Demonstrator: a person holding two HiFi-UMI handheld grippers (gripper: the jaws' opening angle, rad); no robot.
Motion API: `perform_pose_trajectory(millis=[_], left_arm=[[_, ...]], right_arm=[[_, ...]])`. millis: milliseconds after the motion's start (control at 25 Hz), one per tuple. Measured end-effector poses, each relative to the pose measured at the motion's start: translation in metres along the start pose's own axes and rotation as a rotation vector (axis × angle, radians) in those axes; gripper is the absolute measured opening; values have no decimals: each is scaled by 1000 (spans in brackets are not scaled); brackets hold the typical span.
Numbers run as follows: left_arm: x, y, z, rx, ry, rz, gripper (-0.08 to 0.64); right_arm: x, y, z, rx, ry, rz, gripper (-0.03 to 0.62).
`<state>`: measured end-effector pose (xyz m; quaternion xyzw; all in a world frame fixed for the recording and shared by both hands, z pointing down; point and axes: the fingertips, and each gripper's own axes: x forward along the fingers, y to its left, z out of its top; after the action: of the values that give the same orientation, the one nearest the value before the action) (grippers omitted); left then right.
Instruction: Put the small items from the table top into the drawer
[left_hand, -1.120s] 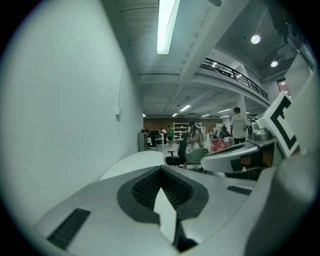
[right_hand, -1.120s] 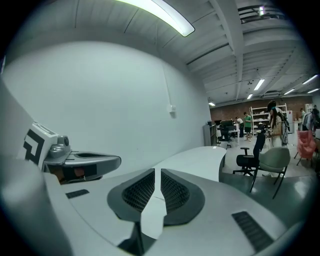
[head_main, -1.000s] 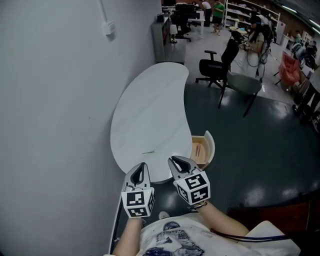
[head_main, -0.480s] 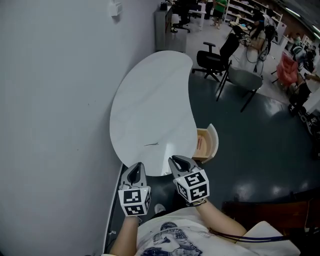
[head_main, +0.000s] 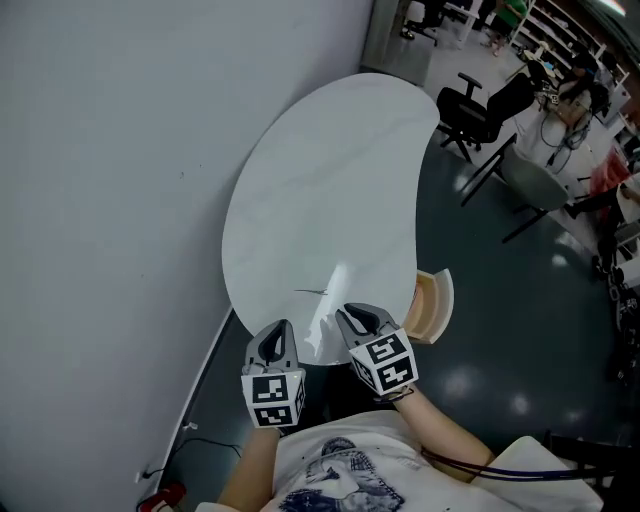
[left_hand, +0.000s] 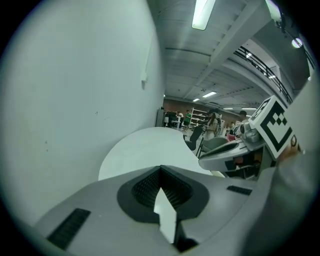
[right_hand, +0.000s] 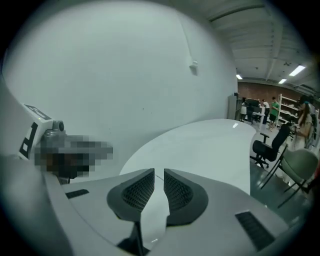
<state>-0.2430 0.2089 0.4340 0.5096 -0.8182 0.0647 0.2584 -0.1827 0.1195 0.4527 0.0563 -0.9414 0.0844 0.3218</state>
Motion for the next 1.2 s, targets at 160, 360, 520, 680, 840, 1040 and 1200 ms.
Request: perform_pose_trajectory(millis=[160, 360, 520, 680, 840, 1040, 1200], left_arm=[[30, 7, -2, -50, 19, 75, 34], [58, 12, -6, -124, 36, 179, 34], [68, 22, -11, -177, 45, 250, 34], [72, 32, -21, -229, 53, 315, 34], [67, 38, -38, -280, 73, 373, 34], [65, 43, -57, -320, 104, 416, 34], [62, 50, -66, -350, 118, 459, 34]], right_arm=[[33, -13, 6, -64, 50, 108, 55], [64, -25, 6, -146, 108, 229, 57], [84, -24, 4, -195, 153, 308, 64], [104, -18, -10, -258, 219, 397, 86], [125, -13, -32, -351, 283, 453, 108], [149, -15, -55, -447, 362, 458, 107], [159, -16, -67, -498, 401, 477, 107]])
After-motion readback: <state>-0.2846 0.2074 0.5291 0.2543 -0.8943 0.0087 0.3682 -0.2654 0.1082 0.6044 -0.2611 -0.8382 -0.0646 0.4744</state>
